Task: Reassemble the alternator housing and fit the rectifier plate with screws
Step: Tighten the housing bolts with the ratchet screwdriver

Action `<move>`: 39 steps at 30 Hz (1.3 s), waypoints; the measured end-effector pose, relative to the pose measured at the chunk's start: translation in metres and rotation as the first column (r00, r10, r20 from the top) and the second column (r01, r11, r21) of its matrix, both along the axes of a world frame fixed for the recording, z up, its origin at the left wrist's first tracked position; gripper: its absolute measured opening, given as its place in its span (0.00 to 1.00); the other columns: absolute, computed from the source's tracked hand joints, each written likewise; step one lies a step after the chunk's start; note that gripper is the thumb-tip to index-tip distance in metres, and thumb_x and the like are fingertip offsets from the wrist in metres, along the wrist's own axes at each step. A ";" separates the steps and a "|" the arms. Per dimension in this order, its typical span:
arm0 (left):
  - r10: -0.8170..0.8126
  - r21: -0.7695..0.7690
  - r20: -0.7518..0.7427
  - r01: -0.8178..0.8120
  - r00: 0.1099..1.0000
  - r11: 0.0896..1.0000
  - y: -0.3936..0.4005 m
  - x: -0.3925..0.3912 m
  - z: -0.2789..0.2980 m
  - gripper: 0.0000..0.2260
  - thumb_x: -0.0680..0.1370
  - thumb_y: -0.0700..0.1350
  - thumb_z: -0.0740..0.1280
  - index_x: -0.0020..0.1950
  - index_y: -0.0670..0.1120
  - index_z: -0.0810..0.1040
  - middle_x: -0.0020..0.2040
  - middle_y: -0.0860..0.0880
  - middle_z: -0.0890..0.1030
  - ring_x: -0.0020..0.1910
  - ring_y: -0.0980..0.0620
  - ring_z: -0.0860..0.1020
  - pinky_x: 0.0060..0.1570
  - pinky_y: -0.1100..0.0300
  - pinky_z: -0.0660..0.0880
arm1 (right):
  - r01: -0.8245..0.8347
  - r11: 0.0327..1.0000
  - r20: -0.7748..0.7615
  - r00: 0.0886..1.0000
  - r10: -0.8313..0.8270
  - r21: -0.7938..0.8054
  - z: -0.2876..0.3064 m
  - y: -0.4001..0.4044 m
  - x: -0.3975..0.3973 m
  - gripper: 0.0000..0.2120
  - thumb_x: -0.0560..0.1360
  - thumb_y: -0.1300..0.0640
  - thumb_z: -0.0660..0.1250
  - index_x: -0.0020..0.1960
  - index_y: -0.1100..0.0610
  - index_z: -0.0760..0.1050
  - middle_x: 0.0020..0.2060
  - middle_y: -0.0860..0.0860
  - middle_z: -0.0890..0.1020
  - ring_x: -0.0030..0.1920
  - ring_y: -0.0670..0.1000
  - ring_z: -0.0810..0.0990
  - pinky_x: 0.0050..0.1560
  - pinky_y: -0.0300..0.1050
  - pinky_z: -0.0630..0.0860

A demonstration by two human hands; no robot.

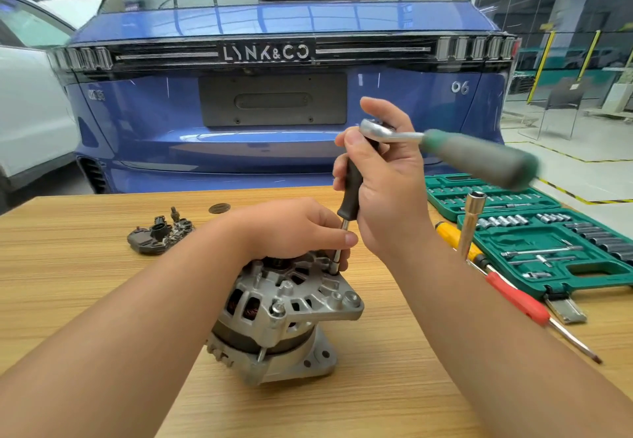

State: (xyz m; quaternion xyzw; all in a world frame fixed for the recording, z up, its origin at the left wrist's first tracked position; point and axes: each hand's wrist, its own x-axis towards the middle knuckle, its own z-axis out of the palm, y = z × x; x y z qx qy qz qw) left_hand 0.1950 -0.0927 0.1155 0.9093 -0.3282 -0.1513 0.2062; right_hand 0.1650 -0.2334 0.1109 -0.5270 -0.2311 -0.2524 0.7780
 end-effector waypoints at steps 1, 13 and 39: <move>0.000 -0.007 -0.013 0.000 1.000 1.000 0.000 -0.001 0.000 0.15 0.82 0.61 0.62 0.46 0.60 0.86 0.44 0.63 0.84 0.43 0.63 0.80 0.55 0.54 0.74 | 0.004 1.000 0.025 1.000 -0.004 -0.009 -0.001 0.000 0.000 0.15 0.79 0.61 0.63 0.60 0.45 0.75 0.39 0.50 0.78 0.34 0.49 0.74 0.33 0.43 0.74; 0.033 -0.012 -0.019 -0.034 0.999 0.999 0.000 -0.002 0.002 0.15 0.82 0.61 0.62 0.45 0.61 0.86 0.44 0.64 0.84 0.43 0.66 0.80 0.55 0.55 0.73 | -0.402 0.902 -0.108 0.901 0.420 0.154 0.000 -0.014 0.006 0.22 0.75 0.40 0.65 0.66 0.45 0.74 0.42 0.51 0.80 0.37 0.51 0.74 0.39 0.46 0.70; 0.038 -0.032 -0.004 -0.038 0.999 0.999 0.001 0.000 -0.001 0.15 0.82 0.62 0.63 0.44 0.60 0.86 0.41 0.63 0.84 0.37 0.66 0.79 0.45 0.58 0.71 | -0.459 0.877 -0.001 0.886 0.464 0.139 -0.005 -0.016 0.007 0.22 0.80 0.50 0.52 0.72 0.48 0.71 0.45 0.57 0.77 0.38 0.55 0.72 0.41 0.49 0.70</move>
